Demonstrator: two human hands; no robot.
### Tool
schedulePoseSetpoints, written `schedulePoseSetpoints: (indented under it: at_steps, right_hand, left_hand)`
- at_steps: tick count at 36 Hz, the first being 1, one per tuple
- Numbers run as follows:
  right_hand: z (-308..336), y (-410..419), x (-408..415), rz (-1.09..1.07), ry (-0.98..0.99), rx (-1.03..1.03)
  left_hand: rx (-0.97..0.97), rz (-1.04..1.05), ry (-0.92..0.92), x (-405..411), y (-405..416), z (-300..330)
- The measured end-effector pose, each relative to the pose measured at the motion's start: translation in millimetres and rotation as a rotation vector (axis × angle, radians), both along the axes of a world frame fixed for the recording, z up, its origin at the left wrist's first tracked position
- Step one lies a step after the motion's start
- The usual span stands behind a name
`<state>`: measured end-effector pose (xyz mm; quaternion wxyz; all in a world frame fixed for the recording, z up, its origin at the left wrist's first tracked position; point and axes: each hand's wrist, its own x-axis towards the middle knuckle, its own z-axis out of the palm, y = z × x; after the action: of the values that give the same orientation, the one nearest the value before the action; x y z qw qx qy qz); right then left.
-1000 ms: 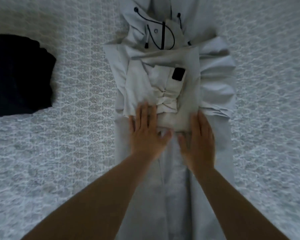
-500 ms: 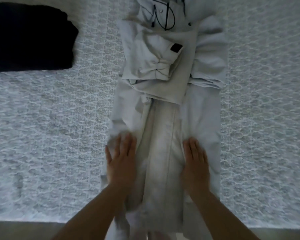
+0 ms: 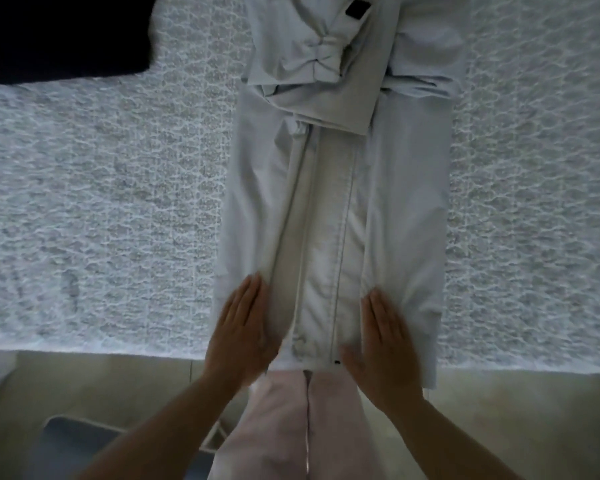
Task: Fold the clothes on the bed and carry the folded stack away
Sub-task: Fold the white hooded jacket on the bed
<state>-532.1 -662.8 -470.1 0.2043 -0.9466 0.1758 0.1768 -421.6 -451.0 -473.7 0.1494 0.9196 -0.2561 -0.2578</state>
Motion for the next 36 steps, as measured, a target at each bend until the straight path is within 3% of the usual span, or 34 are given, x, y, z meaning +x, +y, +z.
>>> schedulePoseSetpoints:
  at_steps: [3,8,14,21,23,27,32,36]
  right_hand:
    - [-2.0,0.4,-9.8,0.033,0.012,0.001]
    - [3.1,-1.3,-11.3,0.057,0.023,0.048]
    - [8.1,-12.8,-17.5,0.016,-0.062,0.252]
    - [9.5,-2.8,-9.9,-0.124,-0.172,0.255]
    - [8.4,0.8,-6.2,-0.03,-0.158,0.118]
    - [9.2,7.0,-0.9,0.169,0.079,-0.068]
    - [2.6,2.9,4.4,0.272,0.07,-0.274]
    - [7.2,0.3,5.2,0.348,0.134,-0.282]
  left_hand:
    - [0.024,0.059,0.037,-23.9,5.7,-4.7]
    - [-0.131,0.256,0.084,-43.9,1.4,1.5]
    - [-0.165,0.416,0.049,-46.9,-5.8,23.9]
    - [-0.132,0.108,0.077,-52.2,-18.3,27.3]
    - [0.028,-0.047,0.035,-51.3,-19.9,22.8]
    - [0.251,-0.167,-0.024,-48.0,-18.1,14.4]
    - [0.275,-0.243,-0.214,-39.0,-16.2,3.9]
    - [0.248,-0.288,-0.209,-33.9,-14.8,4.7]
